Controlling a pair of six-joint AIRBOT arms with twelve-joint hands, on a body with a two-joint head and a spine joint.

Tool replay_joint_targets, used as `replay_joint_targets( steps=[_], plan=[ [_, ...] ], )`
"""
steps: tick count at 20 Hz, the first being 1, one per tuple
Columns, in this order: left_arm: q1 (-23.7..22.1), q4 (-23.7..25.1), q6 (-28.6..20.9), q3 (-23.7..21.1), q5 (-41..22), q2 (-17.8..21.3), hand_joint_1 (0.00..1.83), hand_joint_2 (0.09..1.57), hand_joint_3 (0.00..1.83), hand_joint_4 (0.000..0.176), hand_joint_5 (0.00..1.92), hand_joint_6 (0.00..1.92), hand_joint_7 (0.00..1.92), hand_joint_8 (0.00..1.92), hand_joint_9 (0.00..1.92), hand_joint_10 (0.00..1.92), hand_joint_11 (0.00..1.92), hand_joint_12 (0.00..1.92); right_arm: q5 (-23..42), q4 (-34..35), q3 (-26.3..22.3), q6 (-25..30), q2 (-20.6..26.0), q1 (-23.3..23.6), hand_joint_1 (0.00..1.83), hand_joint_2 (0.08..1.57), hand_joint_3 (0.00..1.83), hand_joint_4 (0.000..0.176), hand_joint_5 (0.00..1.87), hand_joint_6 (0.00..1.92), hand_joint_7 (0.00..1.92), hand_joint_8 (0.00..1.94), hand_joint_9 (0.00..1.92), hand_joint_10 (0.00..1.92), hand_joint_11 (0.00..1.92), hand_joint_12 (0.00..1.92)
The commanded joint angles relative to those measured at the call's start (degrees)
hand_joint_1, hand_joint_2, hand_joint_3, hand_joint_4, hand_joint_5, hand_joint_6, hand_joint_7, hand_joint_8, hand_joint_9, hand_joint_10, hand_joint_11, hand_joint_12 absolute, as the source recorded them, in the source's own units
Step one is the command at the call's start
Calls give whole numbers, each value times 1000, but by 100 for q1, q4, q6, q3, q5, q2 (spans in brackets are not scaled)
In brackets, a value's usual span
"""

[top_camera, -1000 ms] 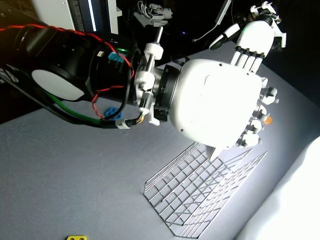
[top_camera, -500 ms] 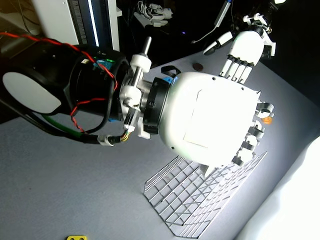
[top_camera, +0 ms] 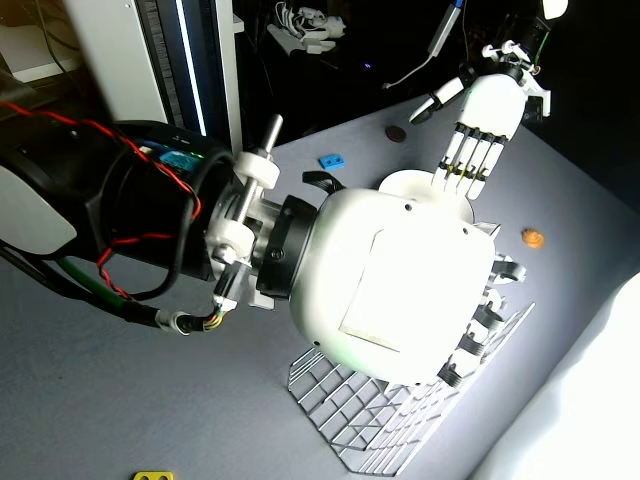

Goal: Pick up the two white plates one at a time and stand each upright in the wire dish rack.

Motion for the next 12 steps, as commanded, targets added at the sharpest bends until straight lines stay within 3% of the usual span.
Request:
replay_joint_targets(
  steps=[1, 12],
  plan=[
    [-31, -320, 9, 32, -207, 11, 0, 1038, 5, 0, 0, 0, 0, 0, 0, 0, 0, 0, 701, 167, 34, 117, 36, 81, 1373, 1116, 0, 0, 932, 1089, 973, 932, 904, 1147, 746, 1171],
    [-80, -315, 17, 254, -146, -106, 0, 1038, 3, 0, 0, 0, 0, 0, 0, 0, 0, 0, 375, 405, 229, 147, -96, -23, 1373, 1114, 0, 0, 926, 1093, 973, 936, 914, 1134, 762, 1145]
  ],
)
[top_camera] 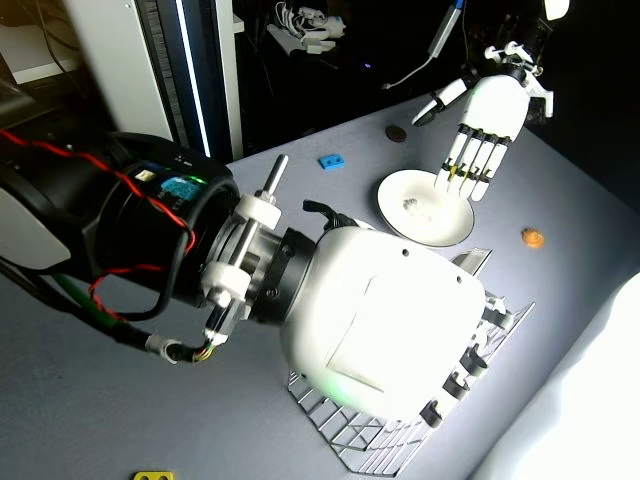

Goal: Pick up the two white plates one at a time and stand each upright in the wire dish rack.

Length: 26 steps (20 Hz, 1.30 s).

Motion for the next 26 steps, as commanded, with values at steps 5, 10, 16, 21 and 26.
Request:
replay_joint_targets(
  steps=[5, 10, 16, 21, 26],
  plan=[
    [8, -256, -2, 91, -203, -21, 0, 1040, 3, 0, 0, 0, 0, 0, 0, 0, 0, 0, 721, 303, 137, 118, -92, -162, 1369, 1125, 0, 0, 904, 1129, 955, 953, 898, 1163, 753, 1156],
    [9, -256, -22, 48, -143, -38, 0, 1051, 7, 0, 0, 0, 0, 0, 0, 0, 0, 0, 721, 493, 356, 123, -241, -279, 1373, 1114, 0, 0, 926, 1085, 975, 927, 920, 1139, 770, 1146],
    [55, -256, -47, 32, -143, -45, 0, 1045, 3, 0, 0, 0, 0, 0, 0, 0, 0, 0, 722, 517, 519, 390, -375, -418, 1370, 1122, 0, 0, 916, 1107, 955, 945, 905, 1162, 736, 1165],
    [65, -255, -63, 33, -141, -56, 0, 1043, 2, 0, 0, 0, 0, 0, 0, 0, 0, 0, 625, 517, 741, 736, -526, -587, 1340, 1114, 4, 0, 908, 1098, 1002, 907, 920, 1002, 708, 1152],
    [107, -255, -72, 73, -91, -87, 0, 1044, 1, 0, 0, 0, 0, 0, 0, 0, 0, 0, 619, 517, 780, 738, -588, -609, 1379, 1094, 2, 0, 957, 1017, 1020, 924, 959, 1060, 800, 1167]
  ],
)
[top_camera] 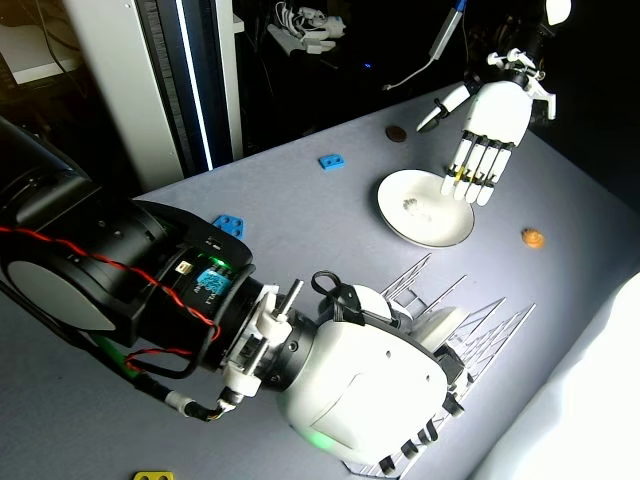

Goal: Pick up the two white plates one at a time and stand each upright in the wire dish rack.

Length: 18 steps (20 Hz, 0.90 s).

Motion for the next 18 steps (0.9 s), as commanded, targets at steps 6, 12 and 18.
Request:
replay_joint_targets(
  steps=[6, 12, 18],
  plan=[
    [114, -278, -32, 86, -124, -67, 0, 1047, 2, 0, 0, 0, 0, 0, 0, 0, 0, 0, 709, 123, 43, 119, 22, -40, 1379, 1096, 0, 0, 957, 1020, 1012, 940, 955, 1059, 789, 1163],
    [224, -278, -33, 151, -4, -133, 0, 1037, 0, 0, 0, 0, 0, 0, 0, 0, 0, 0, 800, 123, 43, 102, 14, -160, 1374, 1110, 2, 0, 916, 1081, 981, 979, 935, 1100, 755, 1197],
    [308, -277, -33, 205, 45, -167, 0, 1047, 2, 0, 0, 0, 0, 0, 0, 0, 0, 0, 853, 123, 43, 102, 14, -130, 1376, 1104, 1, 0, 942, 1017, 976, 967, 959, 1126, 771, 1261]
  ],
)
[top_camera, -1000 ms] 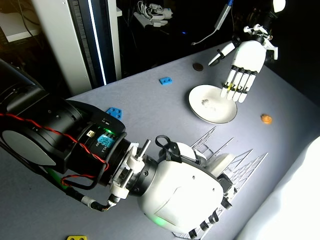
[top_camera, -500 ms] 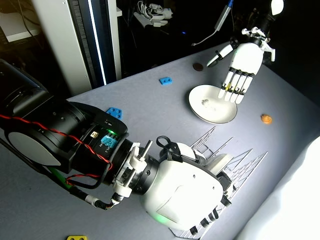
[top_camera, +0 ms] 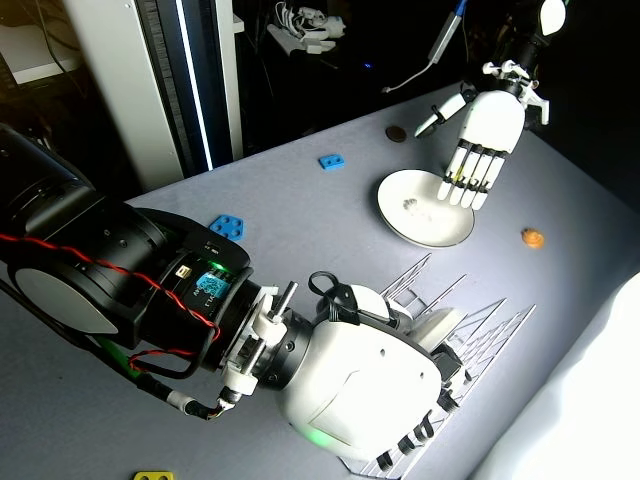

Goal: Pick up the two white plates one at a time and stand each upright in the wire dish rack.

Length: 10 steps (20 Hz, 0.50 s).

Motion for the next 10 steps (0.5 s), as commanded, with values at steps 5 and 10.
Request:
replay_joint_targets(
  steps=[5, 10],
  plan=[
    [11, -255, -9, 60, -156, -1, 0, 1044, 1, 0, 0, 0, 0, 0, 0, 0, 0, 0, 562, 93, 15, 74, 21, 130, 1384, 1080, 0, 0, 1014, 881, 1054, 848, 969, 1117, 794, 1229],
    [44, -255, -8, 65, -138, -5, 0, 1046, 2, 0, 0, 0, 0, 0, 0, 0, 0, 0, 564, 93, 12, 73, 23, 190, 1110, 1120, 0, 0, 735, 640, 968, 196, 905, 324, 567, 1125]
  ],
)
